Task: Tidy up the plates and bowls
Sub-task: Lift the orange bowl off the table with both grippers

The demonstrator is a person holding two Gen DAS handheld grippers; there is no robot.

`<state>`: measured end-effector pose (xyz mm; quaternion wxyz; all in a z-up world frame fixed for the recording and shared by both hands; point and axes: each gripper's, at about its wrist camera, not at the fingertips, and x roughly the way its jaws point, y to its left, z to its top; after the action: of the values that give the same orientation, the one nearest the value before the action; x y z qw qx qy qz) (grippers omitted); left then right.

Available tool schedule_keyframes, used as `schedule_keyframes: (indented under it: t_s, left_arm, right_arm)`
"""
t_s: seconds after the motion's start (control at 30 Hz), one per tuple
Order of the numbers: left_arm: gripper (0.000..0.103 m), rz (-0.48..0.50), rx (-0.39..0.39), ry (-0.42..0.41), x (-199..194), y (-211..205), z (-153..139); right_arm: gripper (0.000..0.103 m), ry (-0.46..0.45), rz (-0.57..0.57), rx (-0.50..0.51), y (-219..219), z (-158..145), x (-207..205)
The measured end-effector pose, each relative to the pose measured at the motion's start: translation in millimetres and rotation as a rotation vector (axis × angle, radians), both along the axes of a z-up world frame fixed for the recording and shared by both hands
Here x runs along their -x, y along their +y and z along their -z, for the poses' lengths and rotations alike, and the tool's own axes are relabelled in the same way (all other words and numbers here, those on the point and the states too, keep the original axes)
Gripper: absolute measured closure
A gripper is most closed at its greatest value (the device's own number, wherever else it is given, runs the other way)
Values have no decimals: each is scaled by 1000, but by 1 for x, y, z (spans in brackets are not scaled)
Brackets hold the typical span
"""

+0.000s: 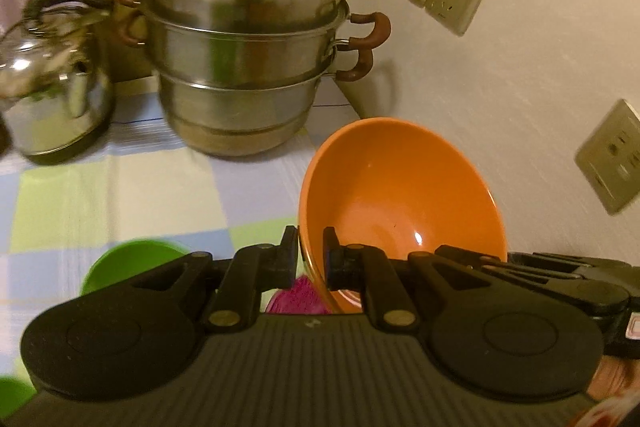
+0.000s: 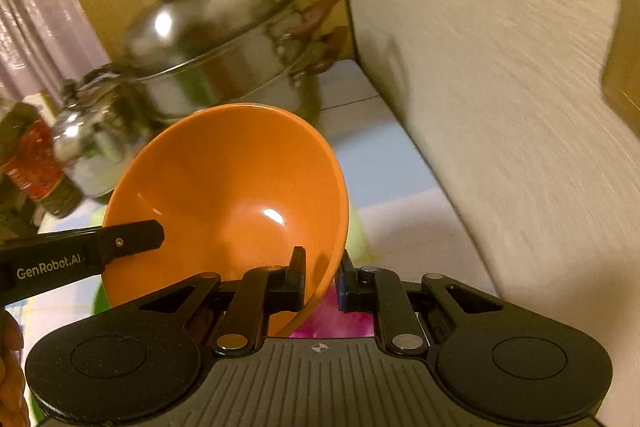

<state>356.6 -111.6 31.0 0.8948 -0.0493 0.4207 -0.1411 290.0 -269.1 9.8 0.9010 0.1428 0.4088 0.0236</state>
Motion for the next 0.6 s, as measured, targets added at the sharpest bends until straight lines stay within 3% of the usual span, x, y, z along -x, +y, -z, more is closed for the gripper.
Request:
schedule_keyframes:
  t_s: [0.3, 0.6]
  left_arm:
    - [92, -63, 10, -10, 91, 31, -18]
    - [92, -109, 11, -18, 168, 55, -11]
  right_arm:
    - [88, -17, -57, -10, 37, -14, 73]
    - [88, -57, -92, 27, 69, -14, 140]
